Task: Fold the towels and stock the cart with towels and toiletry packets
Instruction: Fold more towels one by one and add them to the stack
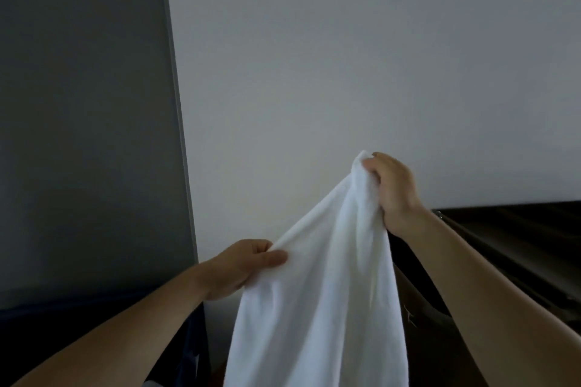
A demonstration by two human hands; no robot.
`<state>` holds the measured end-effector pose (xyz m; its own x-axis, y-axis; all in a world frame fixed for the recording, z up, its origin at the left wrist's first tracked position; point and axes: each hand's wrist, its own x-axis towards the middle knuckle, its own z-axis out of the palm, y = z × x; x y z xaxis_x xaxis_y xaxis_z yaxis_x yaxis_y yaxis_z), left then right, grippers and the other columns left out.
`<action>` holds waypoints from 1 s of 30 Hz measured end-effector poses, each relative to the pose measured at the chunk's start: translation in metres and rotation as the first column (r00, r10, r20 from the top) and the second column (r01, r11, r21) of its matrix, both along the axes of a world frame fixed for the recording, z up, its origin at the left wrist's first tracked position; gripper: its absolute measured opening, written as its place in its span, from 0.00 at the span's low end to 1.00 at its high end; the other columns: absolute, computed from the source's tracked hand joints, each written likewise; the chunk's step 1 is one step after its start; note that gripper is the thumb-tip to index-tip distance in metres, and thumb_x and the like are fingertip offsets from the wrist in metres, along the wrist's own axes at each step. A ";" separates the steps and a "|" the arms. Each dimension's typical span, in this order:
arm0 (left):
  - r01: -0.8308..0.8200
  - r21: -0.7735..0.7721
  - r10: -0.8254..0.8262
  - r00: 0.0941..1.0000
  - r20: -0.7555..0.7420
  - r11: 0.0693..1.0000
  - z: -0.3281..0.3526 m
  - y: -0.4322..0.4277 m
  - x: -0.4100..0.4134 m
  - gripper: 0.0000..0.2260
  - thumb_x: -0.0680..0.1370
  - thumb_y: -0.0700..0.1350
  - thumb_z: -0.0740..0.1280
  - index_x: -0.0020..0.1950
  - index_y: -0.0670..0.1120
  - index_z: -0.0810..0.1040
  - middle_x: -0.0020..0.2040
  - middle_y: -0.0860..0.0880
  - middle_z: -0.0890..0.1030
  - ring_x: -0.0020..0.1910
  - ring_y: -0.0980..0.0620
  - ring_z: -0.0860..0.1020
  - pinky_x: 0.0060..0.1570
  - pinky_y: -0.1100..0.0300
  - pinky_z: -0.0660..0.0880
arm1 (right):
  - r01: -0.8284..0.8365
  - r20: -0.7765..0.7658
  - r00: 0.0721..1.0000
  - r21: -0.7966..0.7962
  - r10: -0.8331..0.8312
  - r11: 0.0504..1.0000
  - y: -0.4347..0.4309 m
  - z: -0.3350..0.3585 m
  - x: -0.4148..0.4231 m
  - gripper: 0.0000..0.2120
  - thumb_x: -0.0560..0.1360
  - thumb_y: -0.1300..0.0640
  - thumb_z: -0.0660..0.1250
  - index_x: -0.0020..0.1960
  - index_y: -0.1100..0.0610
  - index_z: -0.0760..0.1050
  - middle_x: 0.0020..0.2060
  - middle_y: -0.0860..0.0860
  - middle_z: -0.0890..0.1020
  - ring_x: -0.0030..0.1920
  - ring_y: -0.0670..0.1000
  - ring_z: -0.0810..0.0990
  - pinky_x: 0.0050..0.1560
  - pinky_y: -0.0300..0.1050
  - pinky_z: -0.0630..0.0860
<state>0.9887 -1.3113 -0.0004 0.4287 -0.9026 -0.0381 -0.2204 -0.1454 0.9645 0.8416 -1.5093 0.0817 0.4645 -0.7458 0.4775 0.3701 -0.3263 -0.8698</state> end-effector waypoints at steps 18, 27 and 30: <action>-0.137 -0.415 0.347 0.801 0.488 0.900 0.073 -0.059 -0.014 0.13 0.79 0.53 0.68 0.41 0.44 0.77 0.29 0.58 0.73 0.27 0.62 0.69 0.30 0.70 0.66 | -0.328 -0.249 0.911 0.049 0.330 0.943 0.051 -0.054 0.010 0.10 0.78 0.62 0.61 0.39 0.62 0.68 0.36 0.58 0.69 0.40 0.56 0.66 0.43 0.53 0.64; -0.017 -0.076 0.024 0.996 0.090 0.997 0.003 -0.010 0.009 0.24 0.68 0.54 0.79 0.57 0.41 0.82 0.54 0.43 0.85 0.53 0.42 0.84 0.56 0.45 0.80 | -0.125 0.050 0.990 -0.102 0.131 0.987 0.028 0.002 0.018 0.17 0.68 0.58 0.63 0.23 0.49 0.62 0.23 0.41 0.62 0.26 0.42 0.59 0.26 0.40 0.58; -0.095 -0.097 0.094 0.995 -0.017 0.991 0.003 0.009 0.026 0.28 0.64 0.55 0.78 0.56 0.38 0.81 0.54 0.38 0.84 0.51 0.40 0.83 0.56 0.43 0.79 | -0.004 0.089 0.996 -0.073 0.011 0.997 0.007 0.012 0.013 0.17 0.66 0.58 0.62 0.22 0.50 0.61 0.23 0.41 0.60 0.27 0.42 0.58 0.27 0.41 0.56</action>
<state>1.0146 -1.3027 0.0023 0.5123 -0.8577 0.0426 -0.1984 -0.0699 0.9776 0.8550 -1.5028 0.0939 0.4229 -0.7044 0.5701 0.4481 -0.3843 -0.8072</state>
